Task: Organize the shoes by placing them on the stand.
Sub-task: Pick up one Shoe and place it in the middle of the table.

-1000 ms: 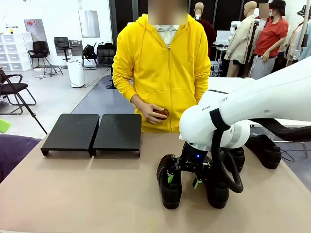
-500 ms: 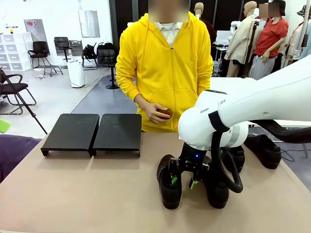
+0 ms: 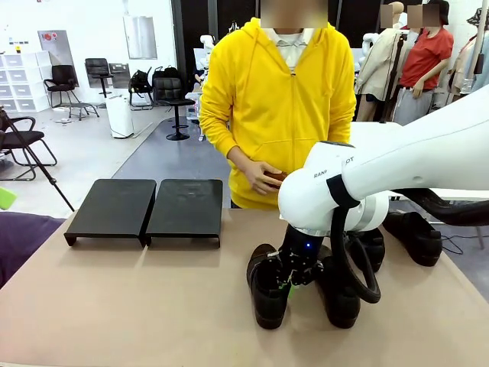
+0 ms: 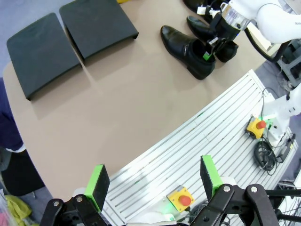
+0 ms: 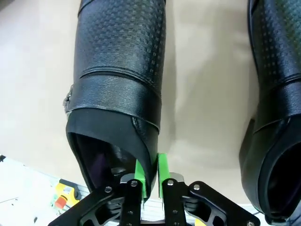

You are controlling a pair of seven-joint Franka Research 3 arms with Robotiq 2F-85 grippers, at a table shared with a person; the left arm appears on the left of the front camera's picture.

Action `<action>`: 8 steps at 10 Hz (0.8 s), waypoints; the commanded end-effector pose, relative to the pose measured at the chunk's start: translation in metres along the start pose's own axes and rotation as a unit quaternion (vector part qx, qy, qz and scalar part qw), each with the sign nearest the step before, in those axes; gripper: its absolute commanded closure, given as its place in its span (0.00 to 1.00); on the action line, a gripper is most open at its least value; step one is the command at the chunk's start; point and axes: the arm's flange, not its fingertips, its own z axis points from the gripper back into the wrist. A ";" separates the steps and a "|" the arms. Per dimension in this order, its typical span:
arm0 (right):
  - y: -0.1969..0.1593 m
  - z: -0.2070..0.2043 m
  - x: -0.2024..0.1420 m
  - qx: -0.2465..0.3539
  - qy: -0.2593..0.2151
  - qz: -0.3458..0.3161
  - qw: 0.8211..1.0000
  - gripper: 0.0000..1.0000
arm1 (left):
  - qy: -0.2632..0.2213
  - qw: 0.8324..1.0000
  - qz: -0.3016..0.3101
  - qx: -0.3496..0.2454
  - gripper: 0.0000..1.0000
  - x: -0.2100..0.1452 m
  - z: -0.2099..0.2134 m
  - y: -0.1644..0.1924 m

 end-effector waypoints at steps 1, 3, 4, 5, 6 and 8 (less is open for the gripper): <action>0.012 0.012 -0.005 -0.017 -0.005 0.006 1.000 1.00 | -0.002 1.000 -0.006 -0.010 0.00 0.000 0.000 0.001; 0.022 0.035 -0.025 -0.032 -0.007 0.024 0.999 1.00 | -0.002 1.000 -0.006 -0.010 0.00 0.000 0.000 0.001; 0.027 0.059 -0.048 -0.038 -0.014 0.020 0.999 1.00 | -0.002 1.000 -0.006 -0.010 0.00 0.000 0.000 0.001; 0.031 0.083 -0.086 -0.032 -0.010 -0.008 0.999 1.00 | -0.002 1.000 -0.006 -0.010 0.00 0.000 0.000 0.001; 0.033 0.097 -0.121 -0.031 -0.018 -0.021 0.999 1.00 | -0.002 1.000 -0.006 -0.010 0.00 0.000 0.000 0.001; 0.032 0.104 -0.168 -0.031 -0.041 0.005 0.999 1.00 | -0.002 1.000 -0.006 -0.010 0.00 0.000 0.000 0.001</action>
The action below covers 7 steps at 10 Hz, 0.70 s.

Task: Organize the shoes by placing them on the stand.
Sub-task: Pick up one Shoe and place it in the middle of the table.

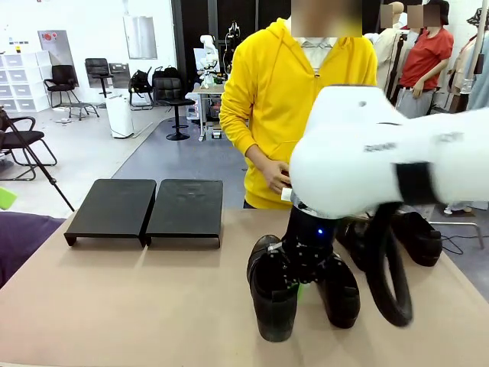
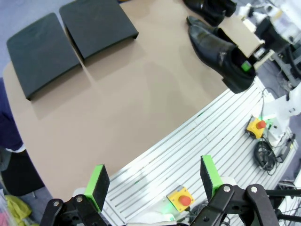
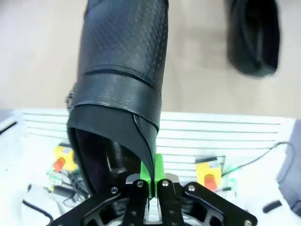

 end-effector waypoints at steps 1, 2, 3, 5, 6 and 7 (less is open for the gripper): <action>-0.006 -0.002 -0.013 0.004 -0.018 0.009 1.000 1.00 | -0.002 1.000 -0.006 -0.010 0.00 0.000 0.000 0.001; 0.000 0.000 0.000 0.000 0.000 0.000 1.000 1.00 | -0.002 1.000 -0.006 -0.010 0.00 0.000 0.000 0.001; 0.000 0.000 0.000 0.000 0.000 0.000 1.000 1.00 | -0.002 1.000 -0.006 -0.010 0.00 0.000 0.000 0.001; 0.029 -0.011 -0.012 -0.013 -0.025 0.051 0.998 1.00 | -0.002 1.000 -0.006 -0.010 0.00 0.000 0.000 0.001; 0.066 -0.027 0.003 -0.004 -0.045 0.079 0.996 1.00 | -0.002 1.000 -0.006 -0.010 0.00 0.000 0.000 0.001; 0.089 -0.046 0.015 0.000 -0.036 0.080 0.996 1.00 | -0.002 1.000 -0.006 -0.010 0.00 0.000 0.000 0.001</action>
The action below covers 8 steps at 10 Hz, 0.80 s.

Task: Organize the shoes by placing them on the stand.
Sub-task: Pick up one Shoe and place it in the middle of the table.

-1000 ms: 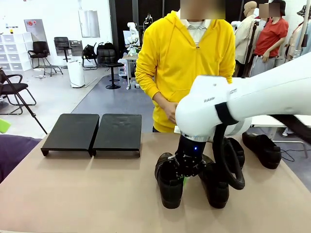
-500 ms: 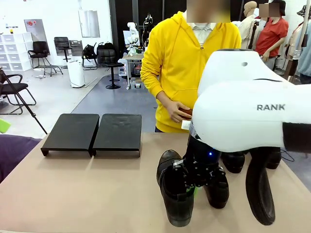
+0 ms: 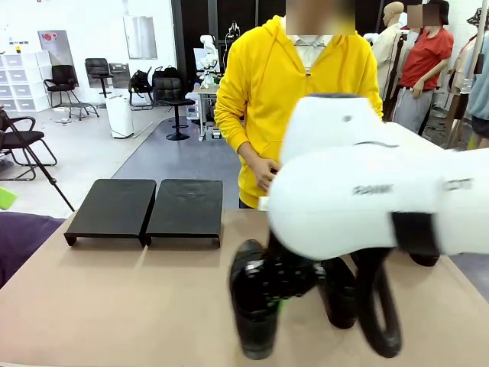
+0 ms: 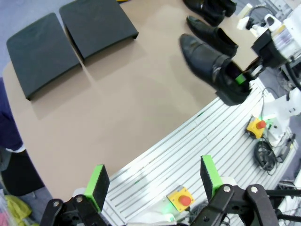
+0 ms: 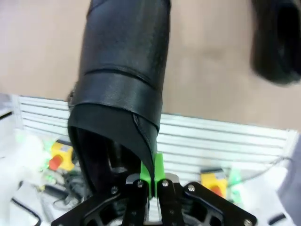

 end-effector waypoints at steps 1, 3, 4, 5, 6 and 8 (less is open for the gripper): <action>0.046 -0.039 0.043 0.001 0.007 0.010 1.000 1.00 | -0.002 1.000 -0.006 -0.010 0.00 0.000 0.000 0.001; 0.066 -0.080 0.056 0.006 0.027 -0.013 1.000 1.00 | -0.002 1.000 -0.006 -0.010 0.00 0.000 0.000 0.001; 0.071 -0.091 0.060 0.018 0.020 -0.018 0.999 1.00 | -0.002 1.000 -0.006 -0.010 0.00 0.000 0.000 0.001; 0.072 -0.099 0.063 0.029 0.017 -0.032 0.999 1.00 | -0.002 1.000 -0.006 -0.010 0.00 0.000 0.000 0.001; 0.071 -0.106 0.067 0.035 0.019 -0.043 0.998 1.00 | -0.002 1.000 -0.006 -0.010 0.00 0.000 0.000 0.001; 0.071 -0.107 0.068 0.028 0.007 -0.057 0.998 1.00 | -0.002 1.000 -0.006 -0.010 0.00 0.000 0.000 0.001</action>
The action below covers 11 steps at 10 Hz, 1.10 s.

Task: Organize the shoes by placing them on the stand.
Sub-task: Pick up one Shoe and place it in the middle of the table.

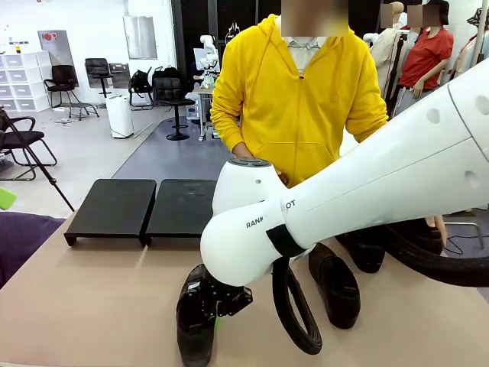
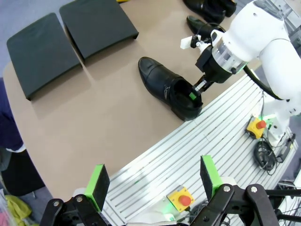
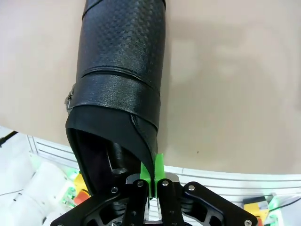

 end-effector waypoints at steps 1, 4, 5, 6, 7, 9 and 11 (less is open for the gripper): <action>0.011 0.001 0.003 -0.009 -0.025 -0.019 0.999 1.00 | -0.002 1.000 -0.006 -0.010 0.00 0.000 0.000 0.001; 0.010 0.002 0.004 0.002 -0.017 -0.017 1.000 0.00 | -0.002 1.000 -0.006 -0.010 0.00 0.000 0.000 0.001; 0.008 0.011 0.001 0.009 -0.021 -0.012 1.000 0.00 | -0.002 1.000 -0.006 -0.010 0.00 0.000 0.000 0.001; 0.003 0.026 -0.004 0.022 -0.012 -0.001 1.000 0.00 | -0.002 1.000 -0.006 -0.010 0.00 0.000 0.000 0.001; -0.003 0.041 -0.009 0.030 -0.010 0.012 0.999 0.00 | -0.002 1.000 -0.006 -0.010 0.00 0.000 0.000 0.001; -0.023 0.077 -0.026 0.010 -0.018 0.032 0.999 0.00 | -0.002 1.000 -0.006 -0.010 0.00 0.000 0.000 0.001; -0.063 0.110 -0.027 -0.001 -0.018 0.051 0.999 0.00 | -0.002 1.000 -0.006 -0.010 0.00 0.000 0.000 0.001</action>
